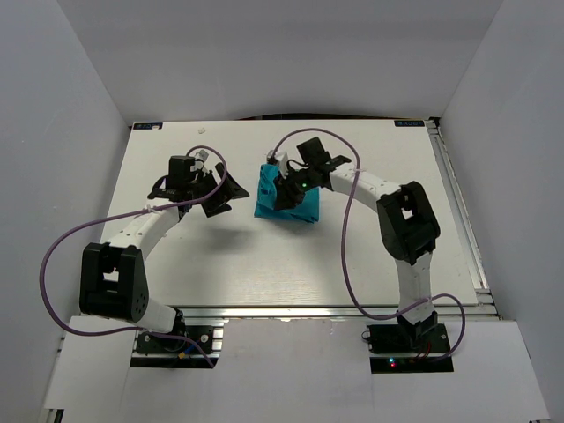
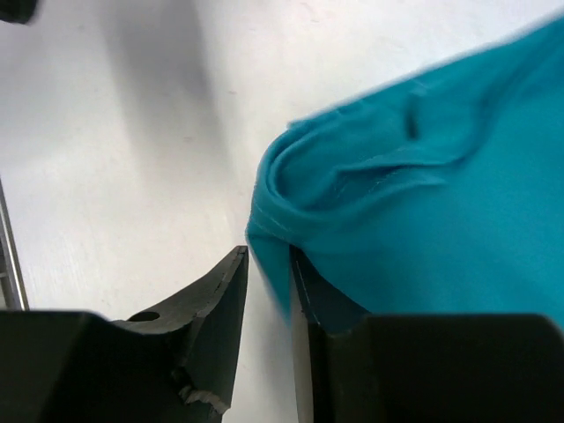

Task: Fold and stack the t-shirts
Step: Fold the long partially folded tshirt into a neat square

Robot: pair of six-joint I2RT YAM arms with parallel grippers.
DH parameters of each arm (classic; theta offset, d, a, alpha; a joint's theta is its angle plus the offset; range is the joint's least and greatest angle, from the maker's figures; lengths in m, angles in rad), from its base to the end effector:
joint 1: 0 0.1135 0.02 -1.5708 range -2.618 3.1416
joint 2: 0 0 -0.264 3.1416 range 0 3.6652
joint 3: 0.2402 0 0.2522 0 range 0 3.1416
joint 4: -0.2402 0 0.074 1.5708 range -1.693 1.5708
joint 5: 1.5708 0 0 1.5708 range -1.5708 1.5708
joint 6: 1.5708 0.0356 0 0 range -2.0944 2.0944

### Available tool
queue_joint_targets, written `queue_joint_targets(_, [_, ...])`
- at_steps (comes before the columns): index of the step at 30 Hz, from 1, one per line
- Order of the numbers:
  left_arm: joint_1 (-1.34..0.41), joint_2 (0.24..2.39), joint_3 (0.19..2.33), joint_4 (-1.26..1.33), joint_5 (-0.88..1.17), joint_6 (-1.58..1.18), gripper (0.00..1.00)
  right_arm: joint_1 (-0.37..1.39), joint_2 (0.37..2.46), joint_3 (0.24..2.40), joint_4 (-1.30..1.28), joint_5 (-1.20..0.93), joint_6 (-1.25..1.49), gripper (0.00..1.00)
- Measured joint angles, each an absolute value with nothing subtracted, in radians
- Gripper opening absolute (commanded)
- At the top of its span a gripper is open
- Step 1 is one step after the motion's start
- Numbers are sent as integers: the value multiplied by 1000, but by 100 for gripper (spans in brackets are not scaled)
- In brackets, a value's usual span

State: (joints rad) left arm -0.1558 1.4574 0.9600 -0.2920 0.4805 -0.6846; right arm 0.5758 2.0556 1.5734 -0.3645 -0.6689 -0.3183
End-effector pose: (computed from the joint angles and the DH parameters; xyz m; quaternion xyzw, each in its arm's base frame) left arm 0.3021 -0.0641 0.2367 -0.1472 0.8906 -0.3518 0.2480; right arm 0.3700 0.2665 0.2103 -0.4867 0.7463 0.3474 0.2924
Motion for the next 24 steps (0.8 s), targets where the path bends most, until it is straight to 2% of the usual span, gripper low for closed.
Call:
queue_joint_targets(6, [-155,1457,960,-292,480,-685,90,641,2068,1588,-376,-669,-334,49])
queue_joint_targets(11, [-154,1457,960,-292,482,-685,90,663,2108,1633,-407,-689,-347,51])
queue_joint_targets(17, [-154,1475,976,-245,553,-698,88,587,2104,1649,-402,-760,-298,43])
queue_joint_targets(20, [-171,1521,1018,-201,607,-707,86,479,2080,1649,-384,-781,-270,30])
queue_joint_targets(24, [-243,1618,1108,-151,665,-715,80,345,2049,1649,-390,-797,-276,21])
